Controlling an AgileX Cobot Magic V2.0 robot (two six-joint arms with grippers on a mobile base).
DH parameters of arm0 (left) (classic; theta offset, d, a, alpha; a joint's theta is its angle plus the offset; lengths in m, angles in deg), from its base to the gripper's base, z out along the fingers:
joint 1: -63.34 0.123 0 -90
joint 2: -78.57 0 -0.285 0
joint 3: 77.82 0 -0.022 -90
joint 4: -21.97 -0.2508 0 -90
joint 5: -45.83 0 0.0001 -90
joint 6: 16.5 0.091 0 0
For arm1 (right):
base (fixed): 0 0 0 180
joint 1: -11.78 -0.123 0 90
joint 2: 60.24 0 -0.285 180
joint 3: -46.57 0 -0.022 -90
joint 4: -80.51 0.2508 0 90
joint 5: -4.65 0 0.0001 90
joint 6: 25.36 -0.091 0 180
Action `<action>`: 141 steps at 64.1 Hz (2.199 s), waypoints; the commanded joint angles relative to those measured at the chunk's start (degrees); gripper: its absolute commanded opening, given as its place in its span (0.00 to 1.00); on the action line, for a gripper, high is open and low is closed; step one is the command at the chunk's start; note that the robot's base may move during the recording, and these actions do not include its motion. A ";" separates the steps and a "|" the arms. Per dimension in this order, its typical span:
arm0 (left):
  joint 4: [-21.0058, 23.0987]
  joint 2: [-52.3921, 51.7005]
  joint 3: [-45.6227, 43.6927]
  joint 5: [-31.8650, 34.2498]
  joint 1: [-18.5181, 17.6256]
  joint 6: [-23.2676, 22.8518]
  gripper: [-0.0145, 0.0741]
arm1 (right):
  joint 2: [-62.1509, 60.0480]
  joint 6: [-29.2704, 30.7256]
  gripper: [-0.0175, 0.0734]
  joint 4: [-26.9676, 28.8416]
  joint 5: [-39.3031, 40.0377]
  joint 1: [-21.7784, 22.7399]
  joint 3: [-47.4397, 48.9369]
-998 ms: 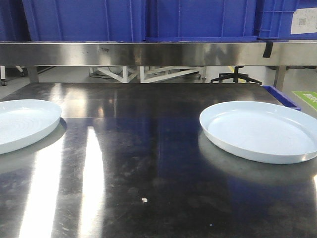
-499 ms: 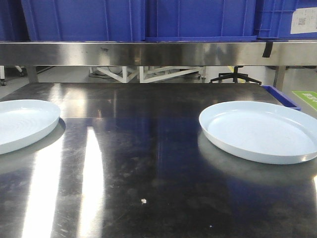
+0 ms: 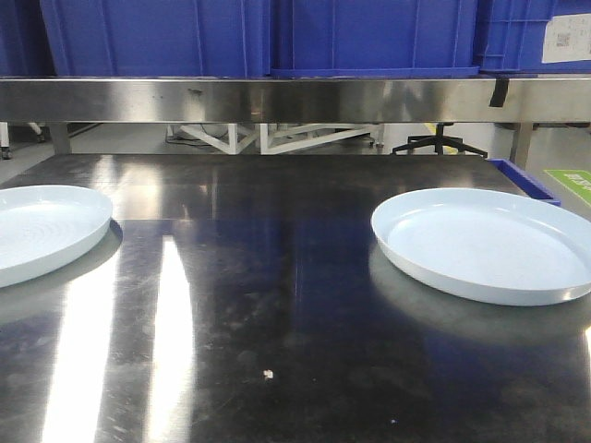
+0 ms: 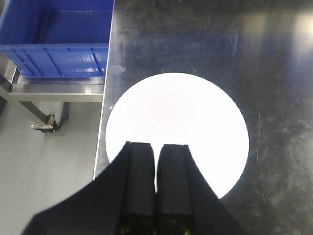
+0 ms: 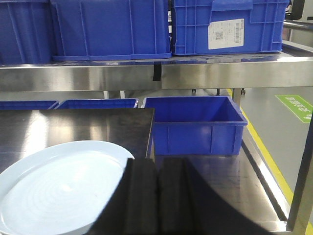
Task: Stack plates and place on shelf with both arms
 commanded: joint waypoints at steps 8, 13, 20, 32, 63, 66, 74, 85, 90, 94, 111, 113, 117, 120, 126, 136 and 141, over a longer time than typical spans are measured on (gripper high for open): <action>-0.17 -0.64 -2.18 4.78 -0.25 -0.15 0.26 | -0.94 0.57 0.22 0.06 4.83 -0.04 -0.05; -0.17 -0.64 -2.18 4.78 -0.25 -0.15 0.26 | -0.94 0.57 0.22 0.06 5.43 0.08 0.10; 0.36 -0.64 -2.18 4.58 -0.25 -0.15 0.26 | -0.94 0.57 0.22 0.06 9.40 0.08 0.42; 0.36 -0.64 -2.18 3.89 -0.25 -0.15 0.26 | -0.70 -3.74 0.22 0.21 9.68 -0.04 3.45; 0.53 -0.64 -2.18 1.71 -0.25 -0.15 0.26 | 35.83 -3.81 0.22 0.02 -12.40 -4.72 31.27; 0.53 -0.64 -2.18 1.81 -0.25 -0.15 0.26 | 40.82 -3.81 0.22 0.02 -11.53 -4.72 32.73; 0.53 -0.64 -2.18 1.94 -0.25 -0.15 0.26 | 48.47 -4.22 0.22 2.77 -6.74 -4.72 34.96; 0.53 -0.64 -2.18 1.94 -0.25 -0.15 0.26 | 52.96 -4.36 0.22 5.35 -5.67 -4.72 35.49; 0.53 -0.64 -2.18 1.94 -0.25 -0.15 0.26 | 53.56 -4.36 0.22 5.35 -4.91 -4.72 35.49; 0.53 -0.64 -2.18 2.38 -0.25 -0.15 0.26 | 53.82 -4.36 0.22 5.35 -4.20 -4.72 35.49; 0.61 -0.52 -2.18 3.90 -0.25 -0.15 0.42 | 53.82 -4.36 0.36 5.35 -2.35 -4.72 35.49; 0.61 -0.27 -2.18 3.90 -0.25 -0.15 0.48 | 53.82 -4.36 0.44 5.35 -2.46 -4.72 35.49; 0.61 0.35 -2.18 3.90 -0.25 -0.15 0.63 | 53.88 -4.36 0.63 5.35 -2.75 -4.72 35.49; 0.61 1.18 -2.18 3.79 -0.25 -0.15 0.75 | 54.01 -4.36 0.75 5.35 -2.99 -4.72 35.49; 0.61 3.57 -2.18 3.55 -0.25 -0.54 0.90 | 54.22 -4.36 0.82 5.35 -3.69 -4.72 35.49; 0.61 8.67 -2.18 3.63 -0.25 -0.74 0.90 | 54.26 -4.36 0.79 5.35 -4.56 -4.72 35.49; 0.61 11.44 -2.18 4.66 0.19 -0.98 0.90 | 54.26 -4.36 0.79 5.35 -4.84 -4.72 35.49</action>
